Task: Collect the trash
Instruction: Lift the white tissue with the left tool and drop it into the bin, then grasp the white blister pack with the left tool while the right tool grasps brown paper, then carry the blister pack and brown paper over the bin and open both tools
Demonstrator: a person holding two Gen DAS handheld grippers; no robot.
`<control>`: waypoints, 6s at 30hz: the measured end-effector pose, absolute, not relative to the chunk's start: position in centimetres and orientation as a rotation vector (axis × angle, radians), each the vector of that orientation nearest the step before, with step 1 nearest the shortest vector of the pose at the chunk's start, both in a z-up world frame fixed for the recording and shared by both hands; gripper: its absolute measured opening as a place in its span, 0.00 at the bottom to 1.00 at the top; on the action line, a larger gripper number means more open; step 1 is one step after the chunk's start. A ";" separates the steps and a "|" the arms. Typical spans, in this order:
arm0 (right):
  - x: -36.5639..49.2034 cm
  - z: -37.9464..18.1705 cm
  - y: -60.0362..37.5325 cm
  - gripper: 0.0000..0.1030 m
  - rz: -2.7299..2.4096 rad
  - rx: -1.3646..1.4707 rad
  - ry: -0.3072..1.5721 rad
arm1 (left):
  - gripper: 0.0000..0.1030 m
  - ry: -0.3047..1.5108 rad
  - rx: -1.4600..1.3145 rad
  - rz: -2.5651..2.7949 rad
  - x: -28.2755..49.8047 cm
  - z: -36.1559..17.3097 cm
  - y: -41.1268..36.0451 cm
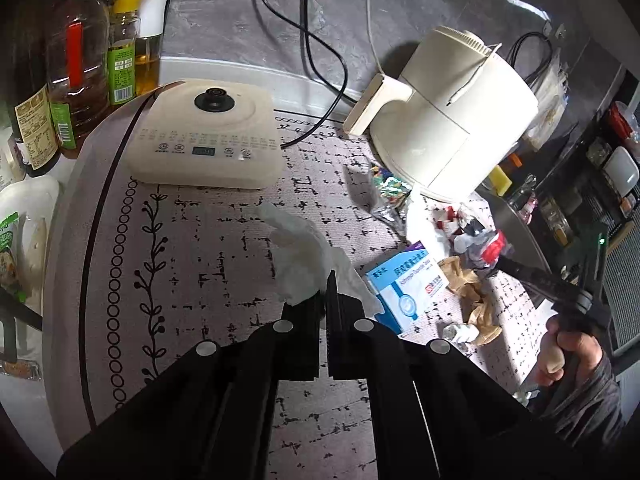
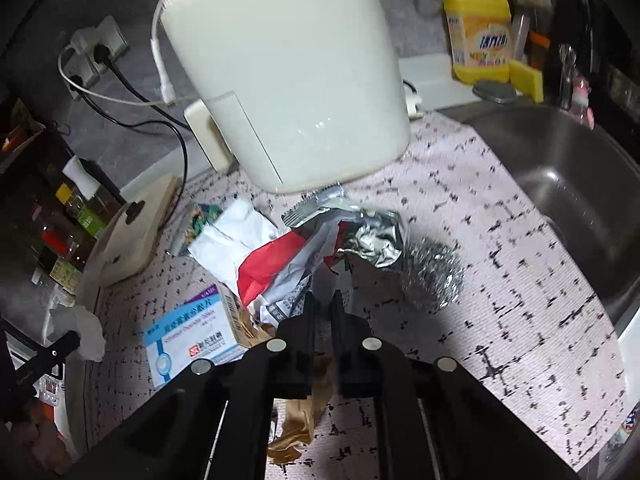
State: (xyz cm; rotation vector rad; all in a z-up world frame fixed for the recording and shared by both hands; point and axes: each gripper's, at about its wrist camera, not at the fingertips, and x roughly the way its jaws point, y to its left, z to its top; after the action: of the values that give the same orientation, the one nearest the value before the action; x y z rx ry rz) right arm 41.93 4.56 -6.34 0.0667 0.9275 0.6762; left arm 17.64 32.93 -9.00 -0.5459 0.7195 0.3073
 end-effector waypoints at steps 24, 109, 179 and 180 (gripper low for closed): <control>31.1 -1.2 -16.8 0.07 0.549 0.169 0.855 | 0.03 0.701 -0.472 0.099 19.4 -6.5 16.9; 25.7 -7.4 -35.2 0.92 0.252 0.324 0.976 | 0.91 0.898 -0.404 0.006 21.5 -11.4 3.7; 34.8 -7.6 -1.6 0.12 0.678 0.042 1.063 | 0.44 0.742 -0.496 0.249 20.5 -9.8 25.2; 34.6 -7.4 -2.5 0.12 0.672 0.052 1.057 | 0.44 0.741 -0.490 0.239 20.7 -9.6 24.5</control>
State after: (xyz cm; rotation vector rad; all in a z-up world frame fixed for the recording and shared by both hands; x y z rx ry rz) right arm 34.62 -2.54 -7.39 0.0521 1.0570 0.6721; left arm 20.66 24.46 -9.64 -0.4905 0.7414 0.2391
